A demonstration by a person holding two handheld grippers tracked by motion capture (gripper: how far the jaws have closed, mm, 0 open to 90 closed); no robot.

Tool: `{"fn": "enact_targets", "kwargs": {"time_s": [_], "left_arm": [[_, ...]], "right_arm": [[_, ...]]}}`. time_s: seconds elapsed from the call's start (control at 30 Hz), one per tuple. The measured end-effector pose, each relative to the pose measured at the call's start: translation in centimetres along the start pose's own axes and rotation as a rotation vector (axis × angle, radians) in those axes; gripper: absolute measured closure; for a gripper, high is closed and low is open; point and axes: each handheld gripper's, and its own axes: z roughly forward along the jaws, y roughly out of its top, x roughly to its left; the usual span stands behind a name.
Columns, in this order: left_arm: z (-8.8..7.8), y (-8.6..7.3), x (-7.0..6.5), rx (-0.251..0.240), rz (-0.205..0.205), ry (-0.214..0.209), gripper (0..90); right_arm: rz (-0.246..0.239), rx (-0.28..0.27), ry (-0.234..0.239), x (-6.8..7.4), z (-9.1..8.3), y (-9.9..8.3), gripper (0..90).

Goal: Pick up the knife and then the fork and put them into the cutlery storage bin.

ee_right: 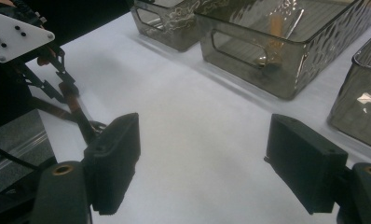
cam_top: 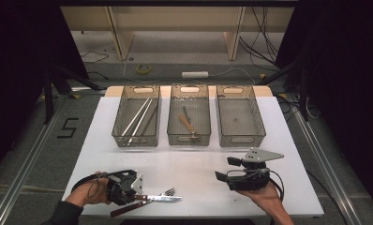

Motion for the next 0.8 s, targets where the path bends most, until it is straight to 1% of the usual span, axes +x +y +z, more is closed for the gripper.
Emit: {"fn": "enact_targets", "kwargs": {"time_s": [0.23, 0.47, 0.5, 0.57, 0.63, 0.67, 0.8], "left_arm": [[0.02, -0.06, -0.05, -0.009, 0.000, -0.002, 73.7], [0.01, 0.13, -0.12, 0.001, -0.001, 0.011, 74.8], [0.04, 0.15, -0.14, -0.004, -0.012, 0.014, 74.9], [-0.01, 0.14, -0.01, 0.003, -0.020, 0.010, 75.0], [0.01, 0.10, 0.03, -0.001, -0.034, 0.009, 75.0], [0.06, 0.08, 0.00, -0.009, -0.047, 0.008, 75.1], [0.00, 0.05, 0.11, -0.007, -0.057, 0.008, 75.2]], "right_arm": [[0.000, 0.002, 0.001, -0.01, 0.01, 0.00, 26.7], [0.001, 0.003, 0.001, 0.01, 0.03, 0.01, 26.7], [0.001, 0.003, 0.001, 0.02, 0.03, 0.01, 26.6], [0.001, 0.003, 0.001, 0.02, 0.04, 0.01, 26.7], [0.001, 0.004, 0.000, 0.01, 0.06, 0.01, 26.7], [0.001, 0.004, 0.001, 0.00, 0.05, 0.00, 26.6], [0.001, 0.004, 0.001, -0.02, 0.02, 0.00, 26.7]]}}
